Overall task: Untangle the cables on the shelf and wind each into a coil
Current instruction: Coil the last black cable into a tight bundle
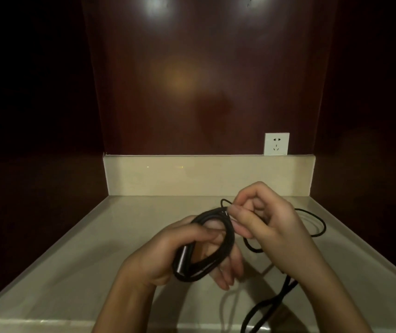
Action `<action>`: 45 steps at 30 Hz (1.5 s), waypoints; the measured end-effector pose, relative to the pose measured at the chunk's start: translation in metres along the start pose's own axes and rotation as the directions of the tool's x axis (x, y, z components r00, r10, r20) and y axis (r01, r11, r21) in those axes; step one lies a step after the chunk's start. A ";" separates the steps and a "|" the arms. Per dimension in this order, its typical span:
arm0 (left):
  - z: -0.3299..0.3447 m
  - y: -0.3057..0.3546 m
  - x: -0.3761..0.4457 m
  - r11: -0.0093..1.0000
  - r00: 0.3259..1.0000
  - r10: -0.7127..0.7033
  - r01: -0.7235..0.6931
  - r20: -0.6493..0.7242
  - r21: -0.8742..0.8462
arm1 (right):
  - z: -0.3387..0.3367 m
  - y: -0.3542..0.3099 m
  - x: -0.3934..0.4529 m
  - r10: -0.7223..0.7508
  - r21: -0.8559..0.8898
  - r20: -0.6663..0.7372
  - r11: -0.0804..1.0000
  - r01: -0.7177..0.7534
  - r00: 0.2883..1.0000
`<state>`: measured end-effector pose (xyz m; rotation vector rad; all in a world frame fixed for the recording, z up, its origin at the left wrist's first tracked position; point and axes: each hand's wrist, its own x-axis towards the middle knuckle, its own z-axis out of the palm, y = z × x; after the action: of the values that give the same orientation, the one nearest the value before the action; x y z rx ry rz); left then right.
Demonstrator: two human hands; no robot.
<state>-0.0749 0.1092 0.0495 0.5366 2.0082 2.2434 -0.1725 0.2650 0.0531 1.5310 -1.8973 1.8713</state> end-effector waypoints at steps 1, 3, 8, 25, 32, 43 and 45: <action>-0.001 0.000 -0.001 1.000 1.000 0.018 -0.018 0.007 -0.023 | 0.002 0.000 0.001 0.017 0.032 -0.046 0.999 -0.016 0.999; -0.003 -0.001 -0.003 0.996 0.999 0.048 -0.048 -0.011 -0.073 | 0.005 0.001 0.001 0.020 0.005 -0.113 1.000 -0.020 0.993; 0.000 0.004 -0.002 0.975 0.924 0.167 -0.208 -0.343 -0.084 | 0.011 -0.001 0.001 0.087 0.177 -0.143 0.982 -0.062 0.986; 0.017 0.023 -0.005 0.829 0.712 0.254 -0.509 -0.654 -0.232 | 0.029 -0.021 -0.002 0.316 0.825 0.305 0.384 -0.415 0.898; 0.021 0.024 -0.005 0.785 0.657 0.269 -0.573 -0.704 -0.235 | 0.038 -0.015 -0.004 0.409 0.774 0.357 0.375 -0.511 0.840; 0.030 0.017 0.004 0.767 0.684 0.240 -0.569 -0.689 -0.297 | 0.051 -0.004 -0.007 0.452 0.660 -0.001 0.670 -0.339 0.892; 0.032 0.016 0.005 0.735 0.622 0.250 -0.621 -0.742 -0.273 | 0.058 -0.004 -0.010 0.493 0.699 0.092 0.587 -0.409 0.865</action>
<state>-0.0666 0.1385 0.0688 0.1905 1.3952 3.5568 -0.1320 0.2261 0.0344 1.0213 -1.7099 3.1224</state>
